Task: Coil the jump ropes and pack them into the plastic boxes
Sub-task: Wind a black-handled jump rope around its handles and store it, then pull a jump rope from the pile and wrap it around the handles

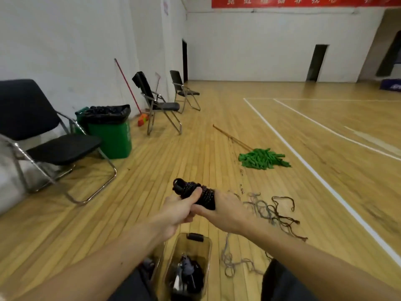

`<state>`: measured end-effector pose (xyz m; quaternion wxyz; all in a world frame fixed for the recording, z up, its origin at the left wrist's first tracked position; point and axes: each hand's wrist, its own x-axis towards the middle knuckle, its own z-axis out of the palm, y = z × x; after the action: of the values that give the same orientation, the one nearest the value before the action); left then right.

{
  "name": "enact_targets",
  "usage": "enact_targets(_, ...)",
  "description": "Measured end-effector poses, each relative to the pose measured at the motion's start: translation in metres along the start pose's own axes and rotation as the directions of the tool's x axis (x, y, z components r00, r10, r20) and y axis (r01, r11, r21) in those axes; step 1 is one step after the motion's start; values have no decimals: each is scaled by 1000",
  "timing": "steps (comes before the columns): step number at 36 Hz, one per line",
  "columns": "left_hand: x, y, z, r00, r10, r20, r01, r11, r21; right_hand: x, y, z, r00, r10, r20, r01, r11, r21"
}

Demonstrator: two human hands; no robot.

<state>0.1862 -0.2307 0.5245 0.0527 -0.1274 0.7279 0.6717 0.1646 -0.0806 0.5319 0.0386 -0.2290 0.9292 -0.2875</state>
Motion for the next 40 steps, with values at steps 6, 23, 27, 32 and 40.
enact_targets(6,59,-84,-10,978,-182,-96,191,978,89,34,59,92,940,220,262,-222,975,-22)
enact_targets(23,260,-291,11,846,-527,-82,455,632,627,111,217,304,753,532,388,-611,783,111)
enact_targets(27,307,-325,18,847,-516,-130,453,571,685,135,239,334,729,510,456,-629,762,154)
enact_targets(32,342,-367,23,835,-524,-170,481,542,689,162,258,365,643,511,571,-668,738,92)
enact_targets(40,355,-403,43,905,-379,-193,382,523,762,181,279,390,511,528,678,-731,682,21)
